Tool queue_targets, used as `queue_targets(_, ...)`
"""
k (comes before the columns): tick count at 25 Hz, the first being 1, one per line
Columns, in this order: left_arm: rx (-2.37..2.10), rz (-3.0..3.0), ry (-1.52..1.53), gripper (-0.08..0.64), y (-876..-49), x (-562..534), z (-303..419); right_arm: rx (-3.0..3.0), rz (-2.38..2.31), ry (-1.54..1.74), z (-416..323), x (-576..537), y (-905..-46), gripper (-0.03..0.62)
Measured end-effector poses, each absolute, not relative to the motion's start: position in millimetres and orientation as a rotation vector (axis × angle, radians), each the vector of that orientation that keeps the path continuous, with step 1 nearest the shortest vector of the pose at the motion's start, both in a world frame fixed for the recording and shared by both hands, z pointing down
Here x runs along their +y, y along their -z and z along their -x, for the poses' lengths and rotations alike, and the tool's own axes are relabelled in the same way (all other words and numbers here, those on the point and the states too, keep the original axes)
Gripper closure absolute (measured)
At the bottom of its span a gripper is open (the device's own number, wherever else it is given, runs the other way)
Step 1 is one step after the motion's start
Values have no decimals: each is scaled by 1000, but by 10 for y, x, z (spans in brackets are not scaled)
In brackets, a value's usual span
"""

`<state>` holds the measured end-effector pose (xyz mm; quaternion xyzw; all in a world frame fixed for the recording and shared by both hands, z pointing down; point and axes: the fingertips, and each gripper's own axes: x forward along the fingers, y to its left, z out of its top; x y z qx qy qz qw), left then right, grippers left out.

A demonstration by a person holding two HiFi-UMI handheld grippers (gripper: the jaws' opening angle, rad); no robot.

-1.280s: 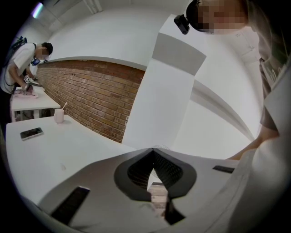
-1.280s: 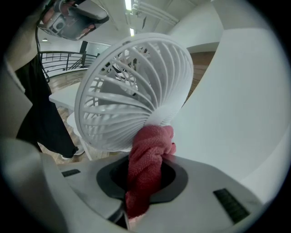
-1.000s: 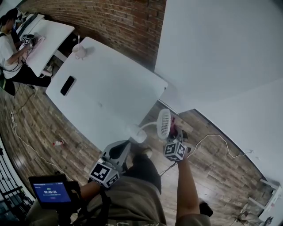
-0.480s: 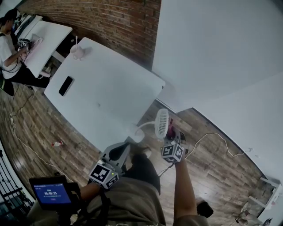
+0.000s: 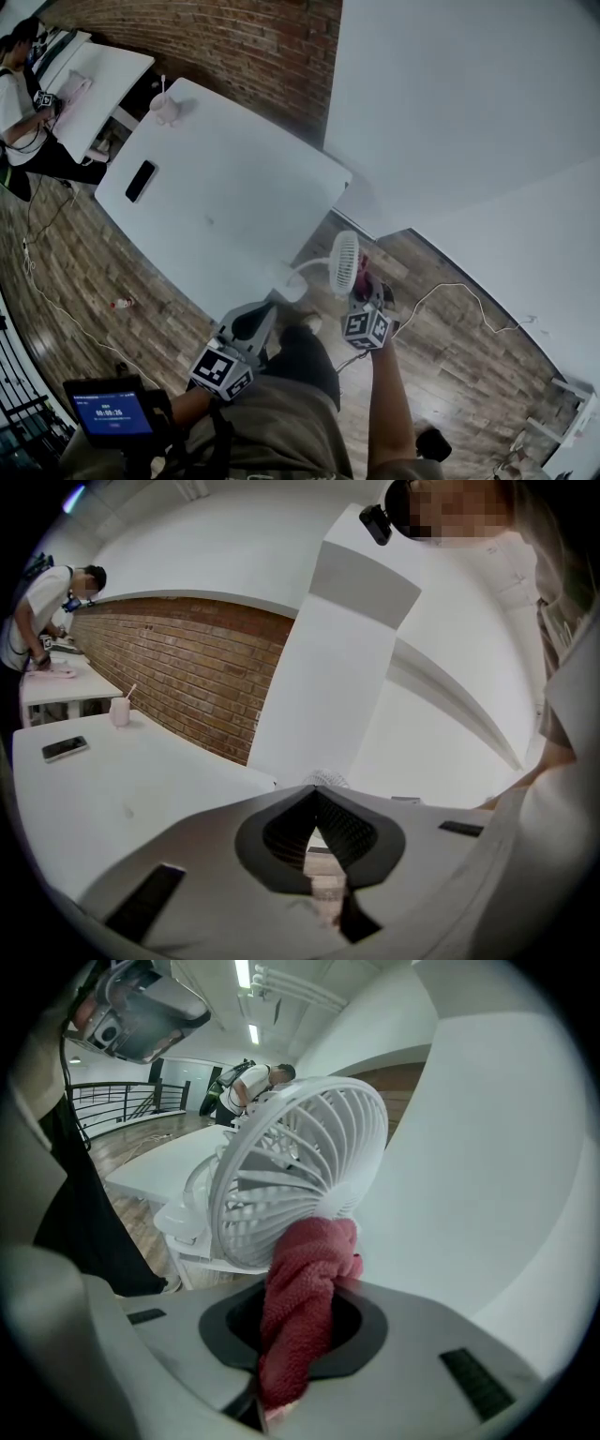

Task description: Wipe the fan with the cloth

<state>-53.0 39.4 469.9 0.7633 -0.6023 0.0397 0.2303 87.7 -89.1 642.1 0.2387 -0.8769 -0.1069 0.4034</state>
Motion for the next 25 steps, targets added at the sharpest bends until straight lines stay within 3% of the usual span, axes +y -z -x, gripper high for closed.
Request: queue_targets(25, -1609, -2099, -103, 540, -4790, 617, 643, -2211, -700, 191, -950, -753, -6405, 503)
